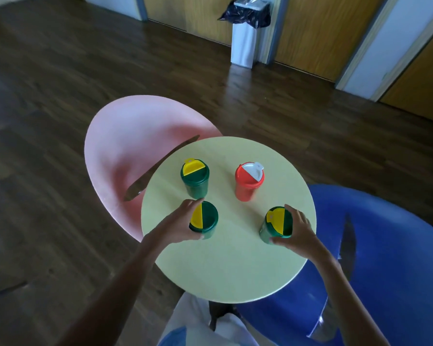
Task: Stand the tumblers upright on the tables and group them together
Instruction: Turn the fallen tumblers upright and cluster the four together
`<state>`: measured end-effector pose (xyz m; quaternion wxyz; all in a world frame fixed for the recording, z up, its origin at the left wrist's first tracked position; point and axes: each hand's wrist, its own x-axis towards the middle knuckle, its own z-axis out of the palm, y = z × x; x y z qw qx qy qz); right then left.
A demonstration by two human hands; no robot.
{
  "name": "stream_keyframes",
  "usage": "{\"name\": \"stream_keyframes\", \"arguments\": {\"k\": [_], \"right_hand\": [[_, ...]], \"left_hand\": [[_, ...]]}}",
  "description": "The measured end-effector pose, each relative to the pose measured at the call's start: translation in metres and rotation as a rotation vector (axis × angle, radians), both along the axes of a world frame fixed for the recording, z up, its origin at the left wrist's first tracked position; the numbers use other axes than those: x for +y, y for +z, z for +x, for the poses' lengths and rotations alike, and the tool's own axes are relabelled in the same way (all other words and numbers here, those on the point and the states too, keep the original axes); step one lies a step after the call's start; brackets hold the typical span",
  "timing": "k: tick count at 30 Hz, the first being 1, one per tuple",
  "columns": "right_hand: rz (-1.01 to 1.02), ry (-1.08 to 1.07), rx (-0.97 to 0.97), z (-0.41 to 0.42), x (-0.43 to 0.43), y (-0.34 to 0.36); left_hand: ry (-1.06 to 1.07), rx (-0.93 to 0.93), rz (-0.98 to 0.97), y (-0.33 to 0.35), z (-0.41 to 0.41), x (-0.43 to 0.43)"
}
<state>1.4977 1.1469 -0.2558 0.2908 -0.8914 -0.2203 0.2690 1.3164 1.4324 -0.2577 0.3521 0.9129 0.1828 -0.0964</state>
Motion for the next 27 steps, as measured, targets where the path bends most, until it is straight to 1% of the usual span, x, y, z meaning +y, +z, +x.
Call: {"name": "stream_keyframes", "arguments": {"k": [4,8,12,18,23,27], "right_hand": [[0.012,-0.022,-0.101,-0.003,0.0,-0.005],[0.011,0.0,-0.15,-0.003,0.008,-0.002],[0.039,0.051,-0.148,-0.006,0.031,0.002],[0.114,0.115,-0.125,-0.013,0.072,0.005],[0.082,0.167,-0.153,-0.011,0.083,-0.001],[0.082,0.158,-0.14,-0.009,0.081,-0.007]], "left_hand": [[0.055,-0.052,0.034,-0.001,0.001,-0.005],[0.128,-0.122,0.057,-0.003,0.004,-0.011],[0.187,-0.147,0.057,0.001,0.017,-0.017],[0.268,-0.127,0.06,0.005,0.042,-0.017],[0.248,-0.12,0.032,0.005,0.049,-0.015],[0.188,-0.126,0.008,0.002,0.047,-0.01]]}}
